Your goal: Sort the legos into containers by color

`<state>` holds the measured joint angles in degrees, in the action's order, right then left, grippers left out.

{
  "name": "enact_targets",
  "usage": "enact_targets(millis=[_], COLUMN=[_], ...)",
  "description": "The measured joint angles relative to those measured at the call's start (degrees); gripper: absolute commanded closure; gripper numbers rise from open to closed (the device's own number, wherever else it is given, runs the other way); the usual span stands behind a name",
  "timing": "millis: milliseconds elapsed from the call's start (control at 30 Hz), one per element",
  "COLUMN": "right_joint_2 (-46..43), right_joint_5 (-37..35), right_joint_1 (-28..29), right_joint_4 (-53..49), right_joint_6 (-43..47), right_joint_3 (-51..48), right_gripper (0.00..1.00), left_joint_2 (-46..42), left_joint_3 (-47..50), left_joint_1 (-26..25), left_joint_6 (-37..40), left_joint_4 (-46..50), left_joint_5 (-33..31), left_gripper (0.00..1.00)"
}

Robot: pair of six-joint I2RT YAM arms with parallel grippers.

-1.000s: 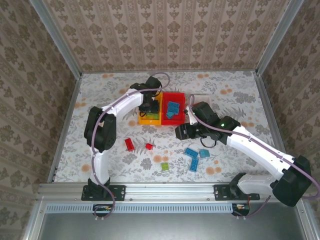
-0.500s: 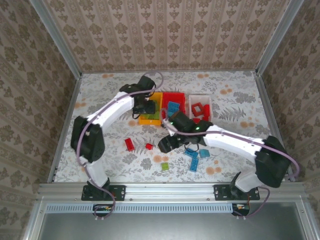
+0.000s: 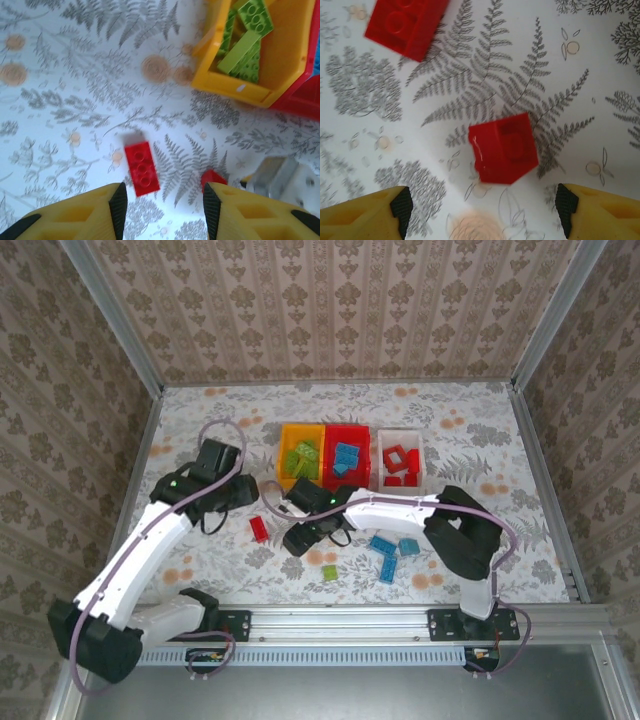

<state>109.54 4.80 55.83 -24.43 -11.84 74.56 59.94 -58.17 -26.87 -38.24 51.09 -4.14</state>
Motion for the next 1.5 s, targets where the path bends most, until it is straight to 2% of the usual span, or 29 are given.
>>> enact_targets(millis=[100,300,600,833,967,1100,1267,1367,1500], right_joint_2=[2.5,6.2,7.3,0.9,-8.9,-21.0,-33.9,-35.4,-30.8], right_joint_5=[-1.4,-3.6,-4.7,-5.6,-6.2,-6.3,-6.2,-6.0,-5.9], right_joint_1=[0.2,0.7,0.7,0.3,-1.6,-7.3,-22.0,-29.7,-34.6], right_joint_4=[-0.6,-1.7,-2.0,-1.4,-1.4,-1.4,-2.1,-3.0,-3.3], right_joint_6=[0.7,1.5,1.2,0.8,-0.8,-4.0,-9.3,-11.6,-14.1], right_joint_3=[1.7,5.8,6.0,0.9,-4.1,-11.2,-20.5,-22.1,-21.0], right_gripper=[0.29,0.49,0.75,0.77,0.77,0.77,0.75,0.75,0.74], left_joint_2=[-3.3,-5.5,-7.2,-2.8,1.7,6.3,12.0,16.3,22.7], left_joint_3=[2.1,5.0,7.5,8.7,8.6,5.6,-2.0,-6.7,-11.5], left_joint_1=[1.4,1.9,1.9,1.7,-2.6,-8.5,-14.9,-17.6,-20.1], left_joint_6=[-1.3,-2.8,-3.6,-2.5,-1.2,0.8,3.2,4.7,7.0], left_joint_4=[1.2,1.9,2.3,-3.6,-8.9,-13.0,-19.6,-22.7,-24.4], left_joint_5=[0.0,0.7,2.5,9.7,13.0,14.7,16.0,17.2,18.3], left_gripper=[0.53,0.54,0.54,0.55,0.54,0.53,0.51,0.5,0.49])
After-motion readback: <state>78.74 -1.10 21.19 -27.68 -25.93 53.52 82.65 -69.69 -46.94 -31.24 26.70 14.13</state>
